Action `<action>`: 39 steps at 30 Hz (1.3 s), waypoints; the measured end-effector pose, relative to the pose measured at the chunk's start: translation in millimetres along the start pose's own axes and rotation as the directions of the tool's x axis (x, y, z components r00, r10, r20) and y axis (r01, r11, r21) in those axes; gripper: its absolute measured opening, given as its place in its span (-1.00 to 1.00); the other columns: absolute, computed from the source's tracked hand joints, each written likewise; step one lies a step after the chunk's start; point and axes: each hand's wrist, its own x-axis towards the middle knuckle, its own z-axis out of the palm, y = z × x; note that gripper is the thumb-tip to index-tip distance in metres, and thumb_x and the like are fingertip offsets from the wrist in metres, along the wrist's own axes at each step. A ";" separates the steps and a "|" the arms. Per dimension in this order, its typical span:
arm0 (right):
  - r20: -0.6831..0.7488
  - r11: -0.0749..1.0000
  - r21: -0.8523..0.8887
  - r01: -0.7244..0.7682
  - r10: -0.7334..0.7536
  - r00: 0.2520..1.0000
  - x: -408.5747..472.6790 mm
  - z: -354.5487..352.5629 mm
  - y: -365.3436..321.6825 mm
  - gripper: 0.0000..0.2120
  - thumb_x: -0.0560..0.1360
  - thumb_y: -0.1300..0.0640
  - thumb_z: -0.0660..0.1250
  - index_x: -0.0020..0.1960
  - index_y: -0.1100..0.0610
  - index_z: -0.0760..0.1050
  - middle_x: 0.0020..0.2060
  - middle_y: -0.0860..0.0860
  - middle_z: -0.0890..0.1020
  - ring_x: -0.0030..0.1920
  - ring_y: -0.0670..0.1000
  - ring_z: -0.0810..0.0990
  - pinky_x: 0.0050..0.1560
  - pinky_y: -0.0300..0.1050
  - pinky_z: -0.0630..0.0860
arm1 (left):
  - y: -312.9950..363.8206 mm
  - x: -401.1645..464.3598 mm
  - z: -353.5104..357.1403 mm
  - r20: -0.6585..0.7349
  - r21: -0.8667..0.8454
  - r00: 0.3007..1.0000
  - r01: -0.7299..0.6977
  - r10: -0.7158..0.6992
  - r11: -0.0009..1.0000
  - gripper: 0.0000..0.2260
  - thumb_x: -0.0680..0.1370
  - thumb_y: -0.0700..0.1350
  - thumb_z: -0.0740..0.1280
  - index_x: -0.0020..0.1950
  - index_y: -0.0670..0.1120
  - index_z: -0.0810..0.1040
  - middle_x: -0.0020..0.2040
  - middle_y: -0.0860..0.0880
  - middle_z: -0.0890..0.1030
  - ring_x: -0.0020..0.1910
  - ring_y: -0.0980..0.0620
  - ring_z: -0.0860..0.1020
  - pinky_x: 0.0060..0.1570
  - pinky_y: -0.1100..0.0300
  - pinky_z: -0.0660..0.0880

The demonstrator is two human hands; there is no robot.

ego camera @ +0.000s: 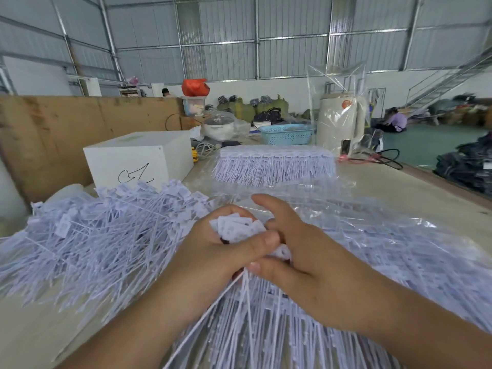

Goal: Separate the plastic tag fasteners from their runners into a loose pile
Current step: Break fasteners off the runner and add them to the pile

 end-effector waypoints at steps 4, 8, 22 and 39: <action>-0.010 0.998 0.058 0.008 -0.007 1.000 2.4 -3.0 -0.2 -0.54 0.56 -0.14 0.26 0.40 -0.14 0.22 -0.11 -0.15 0.61 -0.27 -0.12 0.57 -0.18 -0.03 0.53 | 1.6 2.2 -1.2 -0.085 0.028 0.995 -0.042 0.044 0.999 -0.79 0.26 -0.20 0.60 -0.27 -0.03 0.61 -0.37 -0.08 0.60 -0.45 0.05 0.54 -0.50 0.32 0.42; -0.069 0.998 0.048 -0.046 0.049 0.996 0.4 -13.0 2.8 -0.66 0.56 -0.19 0.25 -0.18 0.07 0.44 -0.50 -0.07 0.37 -0.53 -0.11 0.30 -0.46 -0.07 0.31 | 1.5 8.3 -13.6 -0.260 0.012 0.962 -0.088 0.088 0.996 -0.91 0.29 -0.15 0.47 -0.30 -0.03 0.59 -0.42 -0.07 0.52 -0.50 -0.01 0.42 -0.52 0.28 0.33; -0.407 0.993 0.101 0.053 -0.007 0.913 5.4 -1.2 -3.4 -0.83 0.57 0.04 0.34 -0.21 -0.09 0.49 -0.60 -0.12 0.37 -0.61 -0.11 0.30 -0.53 -0.36 0.18 | 8.5 4.8 -2.5 -0.264 -0.153 0.964 -0.087 0.044 0.984 -0.87 0.34 -0.15 0.48 -0.24 -0.07 0.54 -0.42 -0.03 0.48 -0.53 0.11 0.35 -0.53 0.31 0.34; -0.422 0.939 0.328 0.100 0.051 0.905 2.2 -1.0 -13.5 -0.90 0.53 -0.05 0.27 -0.01 -0.04 0.45 -0.54 -0.17 0.40 -0.59 -0.18 0.26 -0.56 -0.32 0.21 | 25.8 10.5 -35.9 -0.389 -0.145 0.920 -0.015 -0.043 0.989 -0.84 0.46 -0.14 0.40 -0.30 -0.08 0.49 -0.50 0.01 0.44 -0.59 0.13 0.36 -0.60 0.35 0.33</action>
